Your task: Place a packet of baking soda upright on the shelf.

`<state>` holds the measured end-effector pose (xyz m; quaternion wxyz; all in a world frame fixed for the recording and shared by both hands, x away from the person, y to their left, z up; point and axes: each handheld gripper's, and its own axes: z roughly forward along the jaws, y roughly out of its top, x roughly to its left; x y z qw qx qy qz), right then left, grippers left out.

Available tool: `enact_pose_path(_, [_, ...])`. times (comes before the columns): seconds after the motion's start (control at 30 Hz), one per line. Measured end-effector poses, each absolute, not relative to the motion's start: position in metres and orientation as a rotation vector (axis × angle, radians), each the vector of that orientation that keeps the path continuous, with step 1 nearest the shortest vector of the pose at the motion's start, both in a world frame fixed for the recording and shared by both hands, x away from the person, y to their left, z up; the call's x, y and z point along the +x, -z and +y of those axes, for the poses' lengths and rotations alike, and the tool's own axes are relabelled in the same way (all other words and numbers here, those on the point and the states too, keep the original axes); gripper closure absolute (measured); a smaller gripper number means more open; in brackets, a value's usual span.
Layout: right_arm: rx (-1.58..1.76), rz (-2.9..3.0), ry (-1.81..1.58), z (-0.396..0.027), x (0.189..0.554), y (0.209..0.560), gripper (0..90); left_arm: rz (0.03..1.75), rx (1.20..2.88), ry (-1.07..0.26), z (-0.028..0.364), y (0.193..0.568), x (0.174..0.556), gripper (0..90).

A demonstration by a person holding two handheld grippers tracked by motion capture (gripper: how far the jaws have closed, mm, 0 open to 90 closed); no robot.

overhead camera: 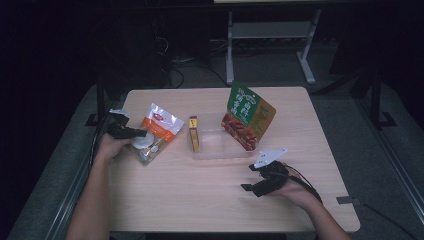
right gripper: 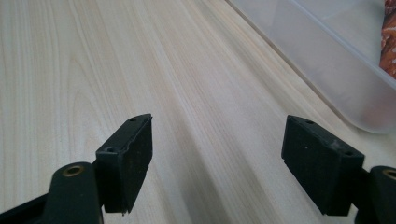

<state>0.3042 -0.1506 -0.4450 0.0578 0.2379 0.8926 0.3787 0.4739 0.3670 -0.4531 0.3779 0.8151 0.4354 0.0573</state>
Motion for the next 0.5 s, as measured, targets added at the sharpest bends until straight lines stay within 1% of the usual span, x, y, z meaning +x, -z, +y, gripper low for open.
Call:
enact_pose_path(0.07, [0.728,2.709,-1.150,-0.151,0.304,0.445,25.1,1.113,2.051,-0.141,0.370,0.451,0.470,88.9])
enact_pose_path(0.1, [0.730,2.708,-1.152,-0.151,0.304,0.445,25.6,1.106,2.037,-0.160,0.370,0.448,0.467,89.1])
enact_pose_path(0.23, [0.741,2.703,-1.161,-0.152,0.305,0.445,25.7,1.084,2.026,-0.180,0.371,0.440,0.458,89.3])
enact_pose_path(0.33, [0.744,2.704,-1.161,-0.152,0.305,0.444,28.6,1.070,2.010,-0.187,0.372,0.435,0.453,89.3])
enact_pose_path(0.4, [0.745,2.699,-1.165,-0.152,0.305,0.444,28.6,1.058,2.002,-0.190,0.372,0.430,0.449,89.3])
enact_pose_path(0.43, [0.748,2.703,-1.169,-0.153,0.305,0.444,30.0,1.038,2.010,-0.222,0.370,0.422,0.444,89.3])
enact_pose_path(0.5, [0.750,2.706,-1.168,-0.153,0.304,0.444,29.8,1.030,2.010,-0.228,0.370,0.419,0.442,89.4])
